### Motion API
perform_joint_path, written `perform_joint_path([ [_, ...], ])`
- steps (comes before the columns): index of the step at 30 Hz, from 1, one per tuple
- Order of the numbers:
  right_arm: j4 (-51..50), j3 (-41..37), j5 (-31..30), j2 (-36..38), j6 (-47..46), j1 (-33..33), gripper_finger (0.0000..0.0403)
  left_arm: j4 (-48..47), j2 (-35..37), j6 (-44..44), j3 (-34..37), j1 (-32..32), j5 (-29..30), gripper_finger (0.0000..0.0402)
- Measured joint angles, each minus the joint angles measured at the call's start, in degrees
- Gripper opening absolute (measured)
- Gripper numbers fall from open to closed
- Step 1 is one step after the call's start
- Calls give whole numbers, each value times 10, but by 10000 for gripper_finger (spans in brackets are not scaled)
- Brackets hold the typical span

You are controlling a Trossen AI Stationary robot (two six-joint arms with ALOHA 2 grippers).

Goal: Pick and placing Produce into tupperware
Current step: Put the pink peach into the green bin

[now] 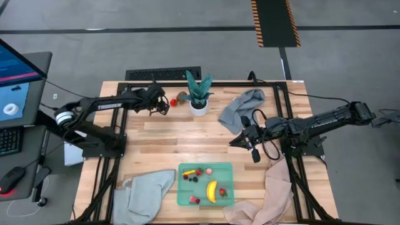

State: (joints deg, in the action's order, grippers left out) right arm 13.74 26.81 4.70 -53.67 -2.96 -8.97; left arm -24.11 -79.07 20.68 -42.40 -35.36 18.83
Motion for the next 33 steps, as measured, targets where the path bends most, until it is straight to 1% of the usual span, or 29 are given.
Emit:
perform_joint_path([
  [4, 0, 0, 0, 0, 0, 0, 59, 17, -36, -9, 0, 0, -3, 226],
  [8, 0, 0, 0, 0, 0, -4, 59, 36, -56, -10, 0, 0, -5, 225],
  [14, 0, 0, 0, 0, 0, -5, 59, 58, -65, -20, 0, -3, -8, 225],
  [19, 0, 0, 0, 0, 0, -5, 59, 61, -67, -24, 0, -19, -39, 224],
  [28, 0, 0, 0, 0, 0, -8, 59, 82, -121, -20, -1, -29, -56, 224],
  [33, 0, 0, 0, 0, -1, -8, 59, 82, -129, -23, -1, -29, -56, 224],
])
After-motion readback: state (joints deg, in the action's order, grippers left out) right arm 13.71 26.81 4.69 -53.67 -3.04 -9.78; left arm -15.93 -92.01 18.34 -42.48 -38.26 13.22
